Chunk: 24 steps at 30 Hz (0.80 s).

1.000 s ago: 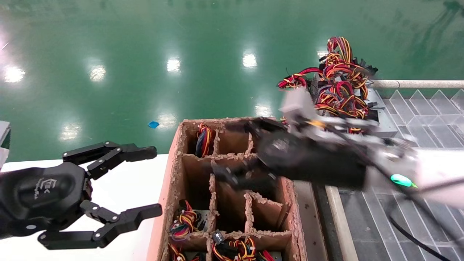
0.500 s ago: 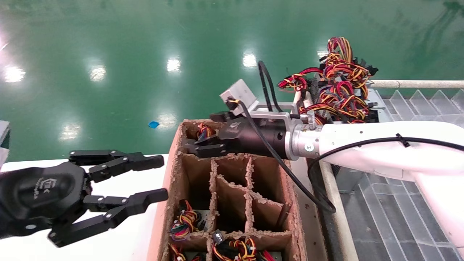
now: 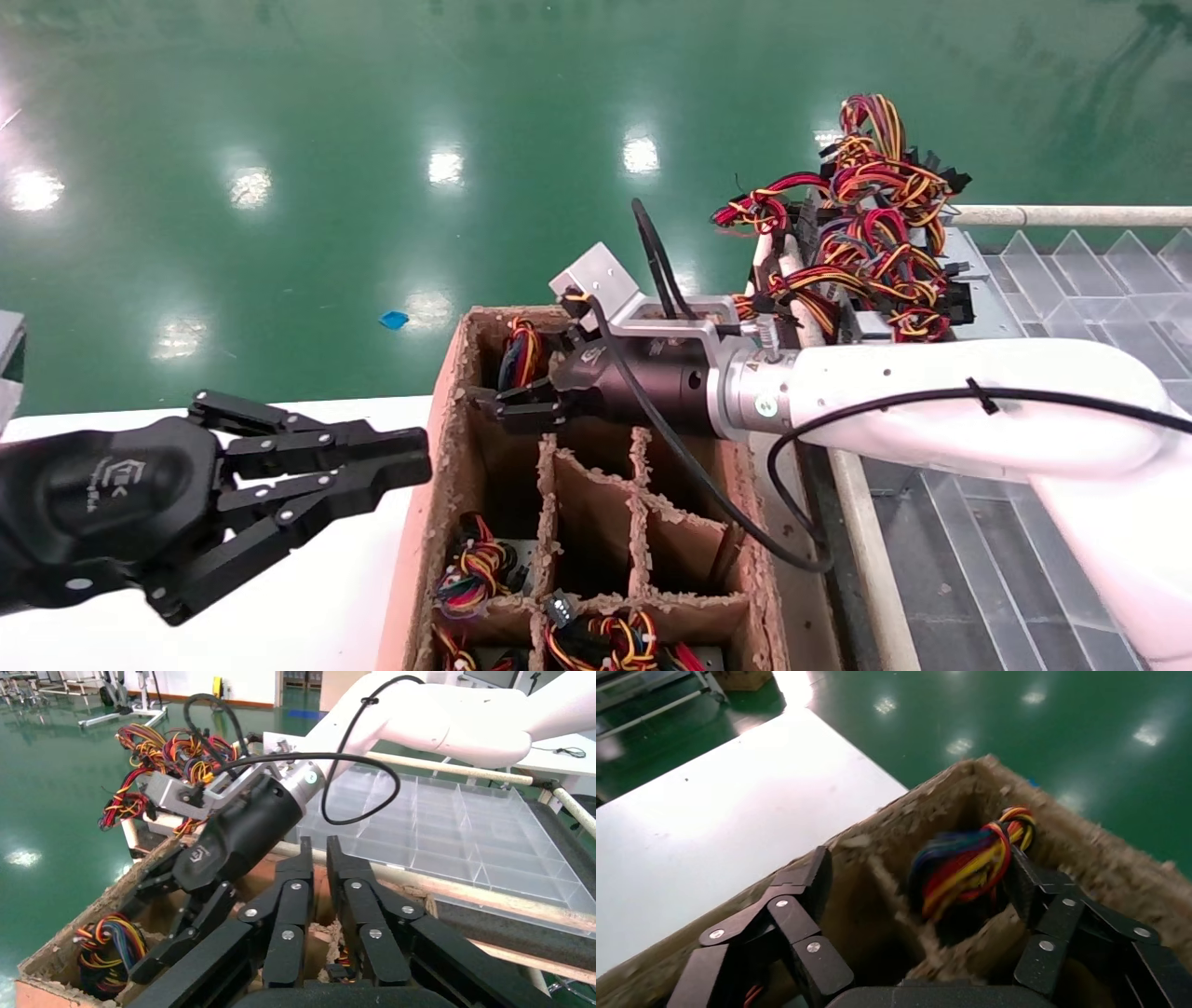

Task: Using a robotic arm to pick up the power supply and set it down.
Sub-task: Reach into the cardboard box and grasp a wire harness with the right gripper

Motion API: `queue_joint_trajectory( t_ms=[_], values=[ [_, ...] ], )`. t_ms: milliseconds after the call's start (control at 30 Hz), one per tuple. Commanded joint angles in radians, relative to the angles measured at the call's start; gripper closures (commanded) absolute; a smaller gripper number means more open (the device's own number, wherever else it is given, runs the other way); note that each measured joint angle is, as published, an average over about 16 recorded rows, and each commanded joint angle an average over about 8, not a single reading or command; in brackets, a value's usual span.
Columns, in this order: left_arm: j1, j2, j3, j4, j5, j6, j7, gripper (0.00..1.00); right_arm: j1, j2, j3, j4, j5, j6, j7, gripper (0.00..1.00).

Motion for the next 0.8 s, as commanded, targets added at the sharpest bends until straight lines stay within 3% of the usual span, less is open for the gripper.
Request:
queue_joint_trajectory(
  t_ms=[33, 800],
  values=[
    [0.000, 0.000, 0.000, 0.000, 0.000, 0.000, 0.000, 1.00, -0.009, 0.012, -0.003, 0.027, -0.003, -0.002, 0.023, 1.00],
    [0.000, 0.000, 0.000, 0.000, 0.000, 0.000, 0.000, 1.00, -0.016, -0.032, 0.011, -0.080, 0.007, 0.045, -0.029, 1.00]
  ],
)
